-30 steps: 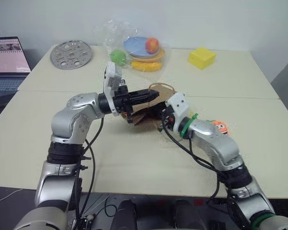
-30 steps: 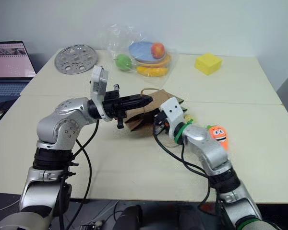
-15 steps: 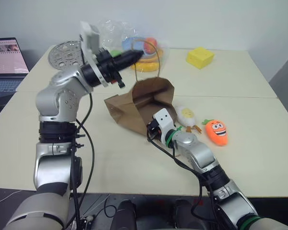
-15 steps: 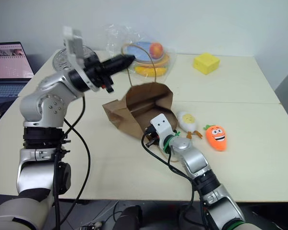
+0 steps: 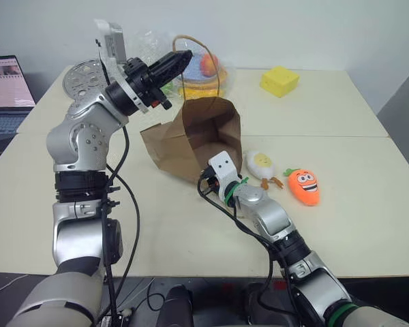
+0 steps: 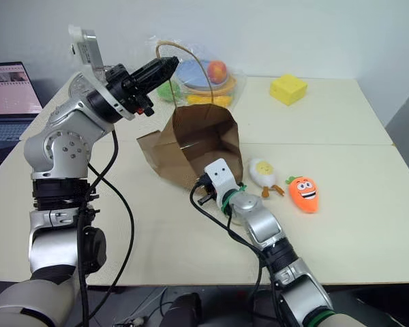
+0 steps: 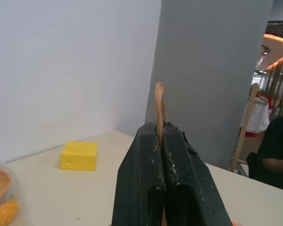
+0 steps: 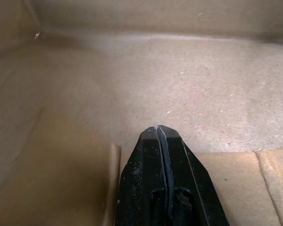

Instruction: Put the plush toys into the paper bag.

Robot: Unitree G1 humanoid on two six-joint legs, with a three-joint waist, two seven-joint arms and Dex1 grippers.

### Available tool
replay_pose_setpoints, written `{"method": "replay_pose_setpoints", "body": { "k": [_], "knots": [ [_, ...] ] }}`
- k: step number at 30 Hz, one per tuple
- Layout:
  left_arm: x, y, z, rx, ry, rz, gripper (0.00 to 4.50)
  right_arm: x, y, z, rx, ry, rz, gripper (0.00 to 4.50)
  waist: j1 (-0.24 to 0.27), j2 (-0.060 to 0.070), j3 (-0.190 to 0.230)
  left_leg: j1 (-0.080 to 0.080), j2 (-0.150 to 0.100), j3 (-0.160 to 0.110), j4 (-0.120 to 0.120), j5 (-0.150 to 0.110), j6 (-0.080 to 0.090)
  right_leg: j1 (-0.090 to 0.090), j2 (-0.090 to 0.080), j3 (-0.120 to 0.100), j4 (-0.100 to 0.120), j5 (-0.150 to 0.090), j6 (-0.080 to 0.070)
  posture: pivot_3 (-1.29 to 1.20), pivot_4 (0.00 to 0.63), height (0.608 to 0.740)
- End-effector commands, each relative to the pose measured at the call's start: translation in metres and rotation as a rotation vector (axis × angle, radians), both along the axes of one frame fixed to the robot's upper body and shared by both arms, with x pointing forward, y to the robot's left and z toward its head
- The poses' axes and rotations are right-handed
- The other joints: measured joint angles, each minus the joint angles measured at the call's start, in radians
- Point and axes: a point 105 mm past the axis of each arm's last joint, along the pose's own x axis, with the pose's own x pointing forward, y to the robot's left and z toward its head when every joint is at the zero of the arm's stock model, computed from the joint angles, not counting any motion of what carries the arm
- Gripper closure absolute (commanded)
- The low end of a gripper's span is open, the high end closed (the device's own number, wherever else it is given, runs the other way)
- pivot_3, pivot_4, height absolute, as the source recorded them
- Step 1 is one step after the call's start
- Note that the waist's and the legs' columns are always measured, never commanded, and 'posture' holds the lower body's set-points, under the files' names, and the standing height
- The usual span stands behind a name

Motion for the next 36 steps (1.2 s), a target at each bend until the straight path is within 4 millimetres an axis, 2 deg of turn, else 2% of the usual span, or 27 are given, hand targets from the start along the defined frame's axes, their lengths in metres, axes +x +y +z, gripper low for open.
{"method": "replay_pose_setpoints", "body": {
  "k": [1, 4, 6, 9, 12, 14, 15, 17, 20, 22, 24, 26, 28, 30, 36],
  "knots": [
    [-0.009, -0.001, -0.001, 0.068, -0.055, -0.009, 4.50, -0.003, 0.015, 0.037, 0.155, -0.056, 0.057, 4.49, 0.000, 0.000, 0.000, 0.000, 0.000, 0.000, 0.000, 0.000, 0.000, 0.000, 0.000, 0.000, 0.000, 0.000, 0.000, 0.00, 0.150, 0.740],
    [-0.010, -0.001, -0.010, 0.101, -0.059, -0.015, 4.50, -0.017, 0.023, 0.066, 0.212, -0.108, 0.164, 4.49, 0.000, 0.000, 0.000, -0.001, 0.000, 0.000, -0.001, 0.000, 0.000, -0.001, 0.000, 0.000, 0.000, 0.000, 0.000, 0.00, 0.150, 0.740],
    [-0.009, -0.001, -0.014, 0.109, -0.061, -0.007, 4.50, -0.027, 0.021, 0.081, 0.238, -0.122, 0.208, 4.49, 0.001, 0.000, 0.000, -0.003, 0.000, 0.000, -0.001, 0.000, 0.000, -0.004, 0.000, 0.000, 0.000, 0.000, 0.000, 0.00, 0.150, 0.740],
    [-0.010, -0.003, -0.022, 0.139, -0.064, -0.015, 4.50, -0.042, 0.015, 0.104, 0.235, -0.177, 0.276, 3.89, 0.007, 0.000, 0.000, -0.006, 0.000, 0.000, -0.001, 0.000, 0.000, -0.007, 0.000, 0.000, 0.000, 0.000, 0.000, 0.00, 0.150, 0.740],
    [-0.012, -0.005, -0.022, 0.148, -0.069, -0.033, 4.50, -0.054, 0.005, 0.130, 0.256, -0.226, 0.307, 2.86, 0.009, 0.000, 0.000, -0.007, 0.000, 0.000, -0.001, 0.000, 0.000, -0.007, 0.000, -0.001, 0.000, 0.000, 0.000, 0.00, 0.150, 0.740],
    [-0.012, -0.004, -0.020, 0.134, -0.069, -0.027, 4.50, -0.059, -0.003, 0.138, 0.258, -0.233, 0.318, 2.11, 0.008, 0.000, 0.000, -0.007, 0.000, 0.000, -0.001, 0.000, 0.000, -0.007, 0.000, 0.000, 0.000, 0.000, 0.000, 0.00, 0.150, 0.740],
    [-0.012, -0.003, -0.018, 0.128, -0.069, -0.028, 4.50, -0.064, -0.020, 0.146, 0.250, -0.247, 0.315, 1.81, 0.008, 0.000, 0.000, -0.007, 0.000, 0.000, -0.001, 0.000, 0.000, -0.007, 0.000, 0.000, 0.000, 0.000, 0.000, 0.00, 0.150, 0.740],
    [-0.013, -0.002, -0.016, 0.125, -0.070, -0.031, 4.50, -0.071, -0.038, 0.153, 0.230, -0.262, 0.310, 1.04, 0.014, 0.000, 0.000, -0.009, 0.000, 0.000, 0.000, 0.000, 0.000, -0.008, 0.000, -0.001, -0.001, 0.000, 0.000, 0.00, 0.150, 0.740],
    [-0.016, -0.002, -0.020, 0.152, -0.073, -0.044, 4.50, -0.070, -0.076, 0.159, 0.207, -0.279, 0.232, 0.04, 0.016, 0.000, 0.000, -0.009, 0.000, 0.000, 0.000, 0.000, 0.000, -0.008, -0.001, -0.001, -0.001, 0.000, 0.000, 0.00, 0.150, 0.740],
    [-0.019, 0.000, -0.019, 0.152, -0.069, -0.054, 4.50, -0.055, -0.114, 0.146, 0.119, -0.261, 0.087, 0.04, 0.015, 0.000, 0.000, -0.009, 0.000, 0.000, 0.000, 0.000, 0.000, -0.008, -0.001, -0.001, -0.001, 0.000, 0.000, 0.00, 0.150, 0.740],
    [-0.020, 0.001, -0.018, 0.152, -0.068, -0.059, 4.50, -0.037, -0.148, 0.120, 0.012, -0.211, -0.064, 0.04, 0.015, 0.000, 0.000, -0.009, 0.000, 0.000, 0.000, 0.000, 0.000, -0.007, -0.001, -0.001, -0.002, 0.000, 0.000, 0.00, 0.150, 0.740],
    [-0.020, 0.002, -0.018, 0.156, -0.070, -0.057, 4.50, -0.028, -0.162, 0.099, -0.061, -0.172, -0.135, 0.04, 0.014, 0.000, 0.000, -0.009, 0.000, 0.000, 0.000, 0.000, 0.000, -0.007, -0.001, -0.001, -0.002, 0.000, 0.000, 0.00, 0.150, 0.740],
    [-0.020, 0.001, -0.018, 0.160, -0.072, -0.056, 4.50, -0.020, -0.168, 0.081, -0.100, -0.127, -0.184, 0.04, 0.006, 0.000, 0.000, -0.009, 0.000, 0.001, 0.000, 0.000, 0.000, -0.008, -0.001, 0.001, -0.001, 0.000, 0.000, 0.00, 0.150, 0.740],
    [-0.020, 0.000, -0.019, 0.162, -0.070, -0.061, 4.50, -0.015, -0.162, 0.062, -0.095, -0.072, -0.178, 0.04, -0.006, 0.000, 0.000, -0.009, 0.000, 0.002, 0.000, 0.000, 0.000, -0.009, 0.000, 0.002, -0.001, 0.000, 0.000, 0.00, 0.150, 0.740],
    [-0.020, -0.001, -0.025, 0.193, -0.066, -0.060, 4.50, -0.008, -0.152, 0.050, -0.016, -0.016, -0.197, 0.04, -0.012, 0.000, 0.000, -0.009, 0.000, 0.002, 0.000, 0.000, 0.000, -0.009, 0.000, 0.002, -0.001, 0.000, 0.000, 0.00, 0.150, 0.740]
  ]
}}
